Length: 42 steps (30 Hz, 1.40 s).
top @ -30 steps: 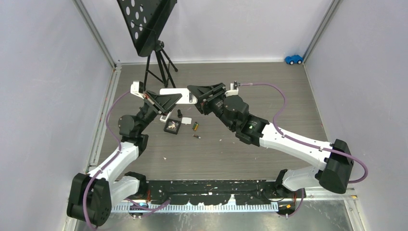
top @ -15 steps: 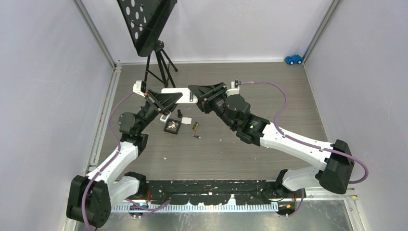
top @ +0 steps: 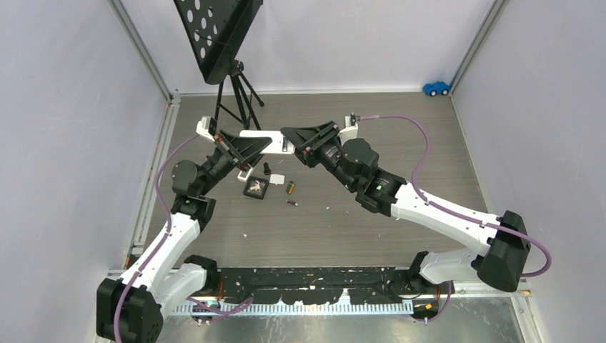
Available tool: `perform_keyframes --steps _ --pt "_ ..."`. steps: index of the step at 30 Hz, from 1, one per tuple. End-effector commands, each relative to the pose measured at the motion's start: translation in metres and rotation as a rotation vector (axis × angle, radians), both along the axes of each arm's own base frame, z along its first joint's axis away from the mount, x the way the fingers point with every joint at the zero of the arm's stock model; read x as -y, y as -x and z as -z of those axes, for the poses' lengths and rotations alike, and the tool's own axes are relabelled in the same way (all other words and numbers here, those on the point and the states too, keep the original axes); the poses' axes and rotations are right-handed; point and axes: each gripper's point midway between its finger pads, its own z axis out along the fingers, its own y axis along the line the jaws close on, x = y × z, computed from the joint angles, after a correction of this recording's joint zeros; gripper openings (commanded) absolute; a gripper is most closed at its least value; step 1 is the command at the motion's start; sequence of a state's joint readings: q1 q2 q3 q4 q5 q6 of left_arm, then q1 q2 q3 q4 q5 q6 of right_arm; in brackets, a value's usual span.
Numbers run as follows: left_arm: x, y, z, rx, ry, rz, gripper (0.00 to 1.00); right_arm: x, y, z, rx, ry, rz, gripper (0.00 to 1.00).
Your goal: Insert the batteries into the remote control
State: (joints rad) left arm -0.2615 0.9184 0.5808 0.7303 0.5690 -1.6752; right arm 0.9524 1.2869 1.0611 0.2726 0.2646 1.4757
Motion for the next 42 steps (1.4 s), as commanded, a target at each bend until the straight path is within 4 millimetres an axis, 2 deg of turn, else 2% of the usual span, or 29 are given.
perform_keyframes --steps 1,8,12,14,18,22,26,29,34,39,42 --pt "-0.014 0.03 -0.073 0.235 0.118 -0.022 0.0 0.002 0.009 0.089 -0.086 0.294 -0.035 0.15" --pt "-0.019 0.03 -0.074 0.19 0.176 -0.014 0.0 0.016 0.001 0.121 -0.064 0.43 0.026 0.25" --pt "-0.019 0.027 -0.069 0.118 0.215 0.014 0.0 0.025 -0.006 0.126 -0.031 0.5 0.071 0.31" --pt "-0.019 0.026 -0.066 0.09 0.229 0.019 0.0 0.029 -0.008 0.126 -0.021 0.526 0.09 0.36" --pt "-0.017 0.023 -0.055 0.071 0.201 0.014 0.0 0.03 -0.01 0.114 0.002 0.517 0.092 0.52" --pt "-0.014 0.02 -0.036 0.046 0.155 0.004 0.0 0.029 -0.011 0.094 0.015 0.426 0.045 0.71" --pt "-0.009 0.014 -0.008 0.017 0.06 -0.015 0.0 0.03 -0.009 0.071 0.056 0.342 -0.015 0.8" --pt "-0.006 0.008 0.009 -0.004 0.014 -0.019 0.0 0.035 -0.003 0.052 0.111 0.296 -0.056 0.84" --pt "0.001 0.006 0.021 0.007 -0.038 0.008 0.0 0.045 0.008 0.033 0.203 0.282 -0.078 0.9" --pt "0.004 0.01 0.024 0.036 -0.069 0.03 0.0 0.042 0.02 0.03 0.265 0.293 -0.136 0.9" --pt "0.006 0.013 0.021 0.059 -0.083 0.044 0.0 0.036 0.024 0.032 0.296 0.318 -0.184 0.84"
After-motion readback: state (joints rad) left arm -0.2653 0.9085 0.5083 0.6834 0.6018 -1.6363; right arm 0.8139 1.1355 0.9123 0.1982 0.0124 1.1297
